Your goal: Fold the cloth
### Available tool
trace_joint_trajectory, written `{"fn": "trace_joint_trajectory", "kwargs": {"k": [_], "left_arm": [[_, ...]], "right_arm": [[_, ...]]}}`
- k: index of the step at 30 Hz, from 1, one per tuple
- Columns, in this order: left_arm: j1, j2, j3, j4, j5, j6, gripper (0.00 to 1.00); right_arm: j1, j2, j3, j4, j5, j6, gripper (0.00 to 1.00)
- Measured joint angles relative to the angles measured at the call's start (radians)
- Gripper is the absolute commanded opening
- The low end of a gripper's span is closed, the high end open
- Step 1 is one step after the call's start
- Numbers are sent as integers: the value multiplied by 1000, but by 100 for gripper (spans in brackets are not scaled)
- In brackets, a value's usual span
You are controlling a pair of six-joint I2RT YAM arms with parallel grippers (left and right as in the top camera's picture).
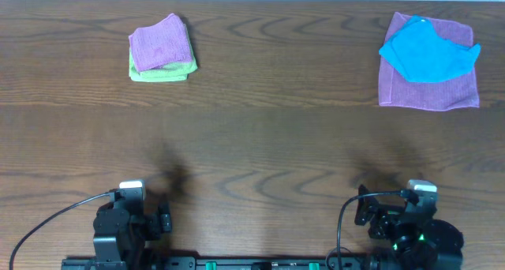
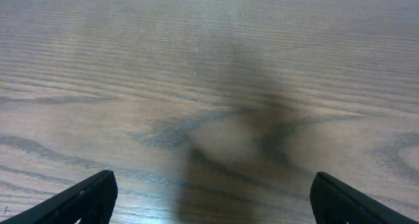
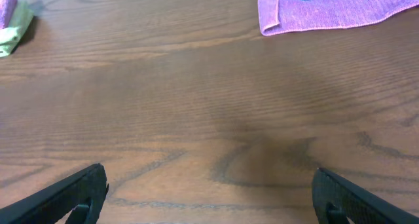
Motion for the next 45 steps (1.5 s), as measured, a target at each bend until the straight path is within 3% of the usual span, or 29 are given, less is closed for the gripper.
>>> {"fn": "trace_joint_trajectory", "kwargs": {"k": [5, 9, 13, 18, 22, 28, 33, 42, 45], "left_arm": [[0, 0, 0, 0, 0, 0, 95], [0, 0, 0, 0, 0, 0, 95], [0, -1, 0, 0, 0, 0, 95], [0, -2, -3, 6, 0, 0, 95], [0, -3, -5, 9, 0, 0, 95], [0, -3, -7, 13, 0, 0, 95], [0, -3, -7, 13, 0, 0, 95], [0, -3, -7, 13, 0, 0, 95], [0, -3, -7, 13, 0, 0, 95]], "right_arm": [[0, 0, 0, 55, -3, 74, 99], [0, 1, -3, 59, -19, 285, 99], [0, 68, -12, 194, -19, 472, 99], [-3, 340, -6, 535, -68, 526, 99], [-63, 715, 81, 661, -115, 534, 99], [-205, 1185, 413, 668, -132, 521, 99], [-254, 1472, 678, 642, -133, 518, 99], [-291, 1898, 1115, 290, -130, 522, 99], [-296, 1984, 1192, 263, -121, 521, 99]]}}
